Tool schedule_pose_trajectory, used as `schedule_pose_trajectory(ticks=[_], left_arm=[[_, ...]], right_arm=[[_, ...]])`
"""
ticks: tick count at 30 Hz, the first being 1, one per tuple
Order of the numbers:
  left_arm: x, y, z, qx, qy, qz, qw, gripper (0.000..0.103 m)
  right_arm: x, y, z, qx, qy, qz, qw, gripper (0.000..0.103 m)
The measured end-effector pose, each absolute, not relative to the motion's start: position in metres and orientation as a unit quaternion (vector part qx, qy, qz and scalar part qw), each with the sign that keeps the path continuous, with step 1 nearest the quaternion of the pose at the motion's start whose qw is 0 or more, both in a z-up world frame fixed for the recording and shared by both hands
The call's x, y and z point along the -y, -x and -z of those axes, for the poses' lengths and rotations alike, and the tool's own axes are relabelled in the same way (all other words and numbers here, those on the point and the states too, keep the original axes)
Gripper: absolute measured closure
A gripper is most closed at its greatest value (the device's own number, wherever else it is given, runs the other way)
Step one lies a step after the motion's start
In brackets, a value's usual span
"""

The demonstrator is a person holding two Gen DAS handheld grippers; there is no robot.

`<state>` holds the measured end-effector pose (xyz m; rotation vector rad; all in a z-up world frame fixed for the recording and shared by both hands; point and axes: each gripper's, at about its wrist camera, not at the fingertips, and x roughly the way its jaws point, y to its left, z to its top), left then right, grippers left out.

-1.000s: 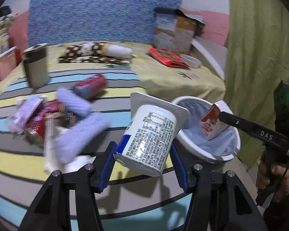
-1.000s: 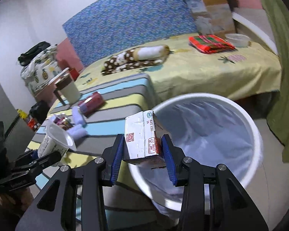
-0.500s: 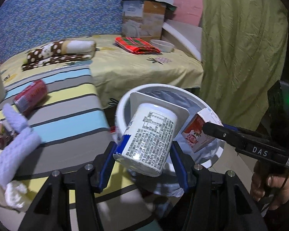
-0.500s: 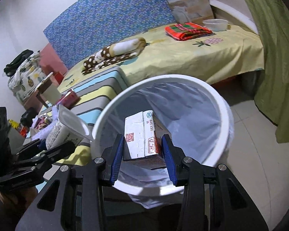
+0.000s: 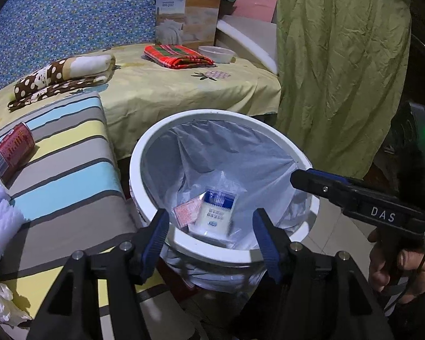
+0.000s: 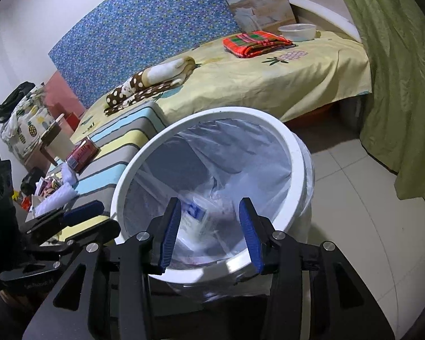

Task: Collect trash
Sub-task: 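Carry both items over the white bin and open both tools to drop them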

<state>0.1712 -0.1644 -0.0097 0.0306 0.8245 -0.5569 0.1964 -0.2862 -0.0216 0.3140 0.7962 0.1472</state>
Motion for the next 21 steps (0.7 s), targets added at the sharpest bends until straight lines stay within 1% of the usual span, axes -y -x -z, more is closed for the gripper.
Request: schedule_pose_trajectory(ticks=[6, 21], left_arm=[[0.151, -0.167, 0.009, -0.397, 0.002, 0.260, 0.880, 0.040], [0.092, -0.134, -0.007, -0.367, 0.039, 0.206, 0.906, 0.040]], right_arm=[[0.282, -0.191, 0.012, -0.369, -0.154, -0.079, 0.913, 0.053], [0.235, -0.184, -0.005, -0.362, -0.106, -0.124, 0.918, 0.053]])
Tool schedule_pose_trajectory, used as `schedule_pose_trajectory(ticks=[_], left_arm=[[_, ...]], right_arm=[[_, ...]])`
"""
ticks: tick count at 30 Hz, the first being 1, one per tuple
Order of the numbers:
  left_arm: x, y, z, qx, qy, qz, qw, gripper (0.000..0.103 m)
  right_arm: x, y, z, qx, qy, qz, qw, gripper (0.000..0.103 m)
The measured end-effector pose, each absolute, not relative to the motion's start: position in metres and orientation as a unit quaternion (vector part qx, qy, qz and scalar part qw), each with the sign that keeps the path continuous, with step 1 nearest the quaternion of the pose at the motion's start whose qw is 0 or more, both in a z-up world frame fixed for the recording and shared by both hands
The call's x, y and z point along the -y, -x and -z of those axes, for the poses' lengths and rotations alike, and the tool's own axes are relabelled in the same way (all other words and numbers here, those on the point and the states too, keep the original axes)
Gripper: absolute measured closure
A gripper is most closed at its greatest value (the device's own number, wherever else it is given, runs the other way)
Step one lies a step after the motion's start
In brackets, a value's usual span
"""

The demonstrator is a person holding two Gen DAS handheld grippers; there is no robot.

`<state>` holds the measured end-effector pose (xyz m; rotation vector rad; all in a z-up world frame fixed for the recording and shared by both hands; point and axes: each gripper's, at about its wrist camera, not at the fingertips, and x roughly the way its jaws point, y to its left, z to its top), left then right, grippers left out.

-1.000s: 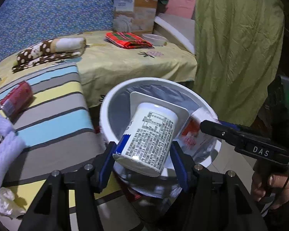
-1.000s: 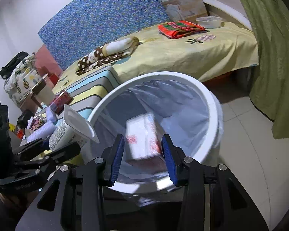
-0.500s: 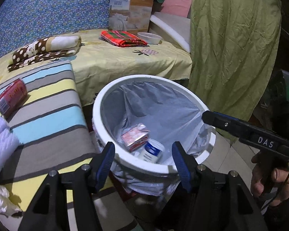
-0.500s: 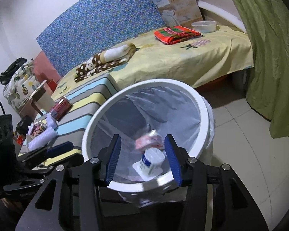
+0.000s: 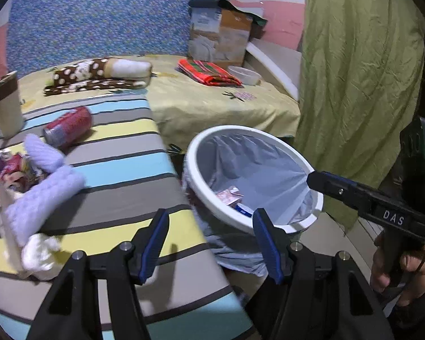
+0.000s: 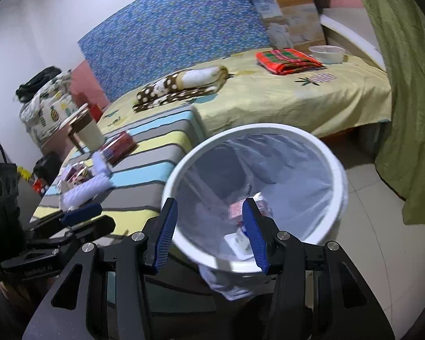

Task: Collect trash
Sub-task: 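Carry both items over the white bin and open both tools to drop them, then grasp the white paper bag with the left tool while the right tool reaches toward the cans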

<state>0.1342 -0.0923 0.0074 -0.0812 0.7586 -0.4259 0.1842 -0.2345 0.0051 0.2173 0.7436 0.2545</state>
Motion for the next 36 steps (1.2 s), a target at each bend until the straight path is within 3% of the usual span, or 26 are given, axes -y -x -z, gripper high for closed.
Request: schedule_pose_trajectory(ticks=[21, 36], left_arm=[[-0.021, -0.102, -0.012, -0.334, 0.079, 0.070, 0.937, 0.040], [-0.070, -0.115, 0.020, -0.359, 0.104, 0.021, 0.927, 0.040]], right_arm=[[0.146, -0.187, -0.015, -0.360, -0.055, -0.235, 0.901, 0.053], [0.118, -0.189, -0.018, -0.367, -0.037, -0.245, 0.897, 0.053]])
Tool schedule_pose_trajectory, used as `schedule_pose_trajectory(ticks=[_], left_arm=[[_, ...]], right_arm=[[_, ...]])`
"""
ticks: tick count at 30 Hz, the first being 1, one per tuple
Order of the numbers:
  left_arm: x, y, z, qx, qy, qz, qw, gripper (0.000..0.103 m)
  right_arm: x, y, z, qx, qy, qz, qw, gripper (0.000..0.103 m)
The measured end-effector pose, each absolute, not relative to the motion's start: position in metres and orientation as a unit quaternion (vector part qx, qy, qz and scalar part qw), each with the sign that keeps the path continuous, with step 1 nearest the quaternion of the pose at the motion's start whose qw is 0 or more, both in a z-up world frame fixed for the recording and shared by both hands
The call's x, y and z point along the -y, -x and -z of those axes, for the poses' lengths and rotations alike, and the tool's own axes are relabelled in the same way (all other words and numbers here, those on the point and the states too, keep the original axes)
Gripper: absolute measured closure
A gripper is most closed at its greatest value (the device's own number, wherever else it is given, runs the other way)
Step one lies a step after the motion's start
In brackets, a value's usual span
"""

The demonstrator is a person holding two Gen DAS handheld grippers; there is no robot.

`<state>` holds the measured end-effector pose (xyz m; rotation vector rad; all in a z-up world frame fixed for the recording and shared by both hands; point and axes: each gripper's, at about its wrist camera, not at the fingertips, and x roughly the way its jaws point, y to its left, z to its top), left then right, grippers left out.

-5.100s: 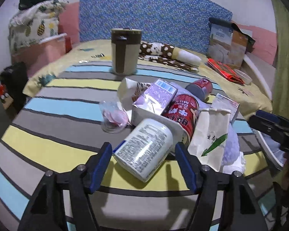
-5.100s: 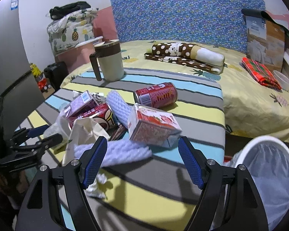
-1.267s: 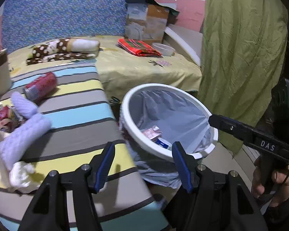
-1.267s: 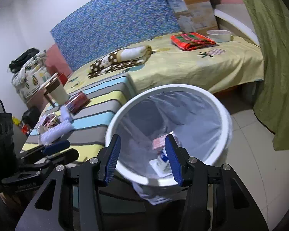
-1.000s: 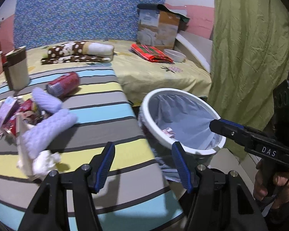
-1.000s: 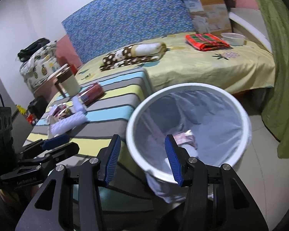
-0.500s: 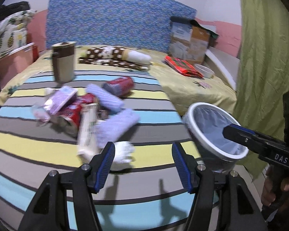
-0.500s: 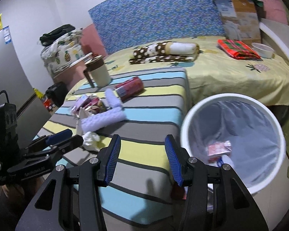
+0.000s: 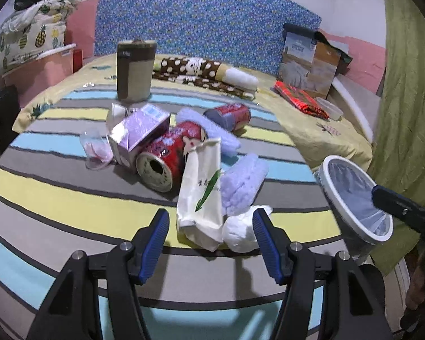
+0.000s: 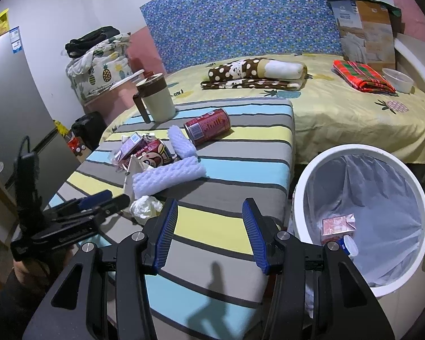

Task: Collect trash
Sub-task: 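Grasp the white paper bag with the left tool while the right tool reaches toward the cans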

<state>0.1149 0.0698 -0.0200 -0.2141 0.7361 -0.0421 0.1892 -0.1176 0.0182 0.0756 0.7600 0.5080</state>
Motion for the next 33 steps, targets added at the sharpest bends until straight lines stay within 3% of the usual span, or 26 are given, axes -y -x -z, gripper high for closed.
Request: schedule_pose_trajectory(ticks=[6, 8, 10, 33], left_arm=[[-0.080, -0.126, 0.030, -0.371, 0.123, 0.007, 0.920, 0.047], [-0.080, -0.128, 0.031, -0.373, 0.121, 0.008, 0.920, 0.054], [-0.077, -0.132, 0.033, -0.380, 0.118, 0.011, 0.918, 0.067], [-0.129, -0.088, 0.011, -0.336, 0.156, -0.020, 0.929, 0.070]], right_arm=[[0.111, -0.193, -0.016, -0.372, -0.033, -0.246, 0.895, 0.053], [0.109, -0.194, -0.016, -0.373, -0.031, -0.248, 0.894, 0.053], [0.107, -0.196, -0.015, -0.375, -0.031, -0.249, 0.893, 0.053], [0.030, -0.205, -0.025, -0.366, -0.011, -0.317, 0.875, 0.053]])
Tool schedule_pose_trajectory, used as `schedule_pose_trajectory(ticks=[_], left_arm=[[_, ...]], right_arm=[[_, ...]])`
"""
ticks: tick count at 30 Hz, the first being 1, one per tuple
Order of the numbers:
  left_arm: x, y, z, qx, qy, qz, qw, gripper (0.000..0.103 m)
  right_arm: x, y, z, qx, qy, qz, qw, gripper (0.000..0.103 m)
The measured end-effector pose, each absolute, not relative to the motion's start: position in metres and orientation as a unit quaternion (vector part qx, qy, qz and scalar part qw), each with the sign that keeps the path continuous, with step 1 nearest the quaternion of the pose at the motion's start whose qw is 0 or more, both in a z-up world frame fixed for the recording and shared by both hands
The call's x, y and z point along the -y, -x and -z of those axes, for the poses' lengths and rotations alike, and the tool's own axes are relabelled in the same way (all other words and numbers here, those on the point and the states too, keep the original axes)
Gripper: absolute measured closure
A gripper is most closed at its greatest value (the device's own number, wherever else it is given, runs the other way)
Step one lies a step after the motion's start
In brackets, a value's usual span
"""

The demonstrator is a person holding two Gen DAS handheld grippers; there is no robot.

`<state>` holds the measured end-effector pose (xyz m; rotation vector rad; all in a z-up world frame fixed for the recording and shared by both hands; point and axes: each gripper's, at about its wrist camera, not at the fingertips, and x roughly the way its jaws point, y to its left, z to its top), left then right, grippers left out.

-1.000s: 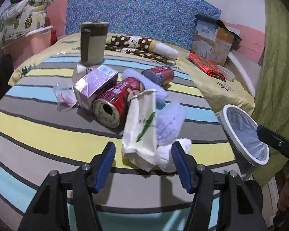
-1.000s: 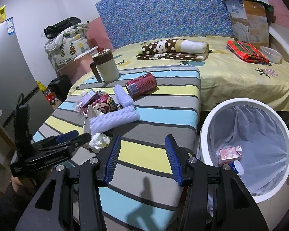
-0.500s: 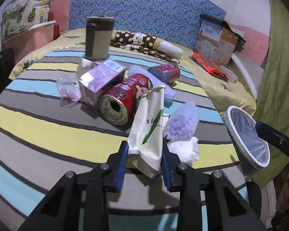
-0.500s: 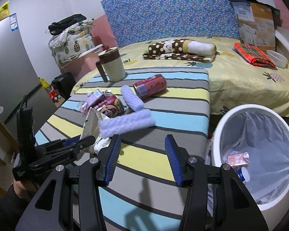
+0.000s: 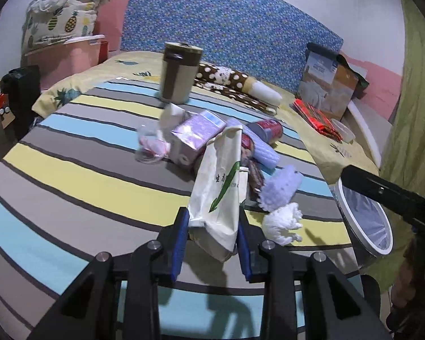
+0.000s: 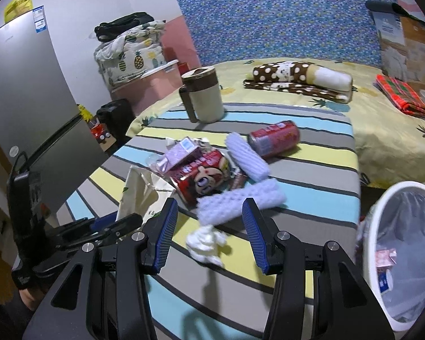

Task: Collect trash
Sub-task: 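Grasp the white paper bag with the left tool while the right tool reaches toward the cans, then grasp the silver-topped can with the right tool while the left tool holds the paper bag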

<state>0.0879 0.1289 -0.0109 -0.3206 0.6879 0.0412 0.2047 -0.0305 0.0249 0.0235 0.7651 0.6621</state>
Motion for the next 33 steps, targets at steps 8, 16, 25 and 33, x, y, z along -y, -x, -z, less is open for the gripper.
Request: schedule_pose_trajectory(ticks=[8, 16, 25, 33], left_arm=[[-0.156, -0.079, 0.014, -0.326, 0.171, -0.042, 0.929, 0.070], [-0.180, -0.075, 0.020, -0.321, 0.182, -0.055, 0.928, 0.070], [-0.199, -0.073, 0.030, -0.320, 0.198, -0.054, 0.925, 0.070], [-0.201, -0.078, 0.036, -0.324, 0.205, -0.045, 0.923, 0.070]], right_arm=[[-0.011, -0.228, -0.012, -0.397, -0.016, -0.321, 0.860, 0.053], [-0.032, -0.258, 0.011, -0.444, -0.078, -0.267, 0.852, 0.049], [-0.045, -0.271, 0.031, -0.481, -0.110, -0.230, 0.839, 0.035], [-0.049, -0.273, 0.031, -0.481, -0.074, -0.207, 0.849, 0.035]])
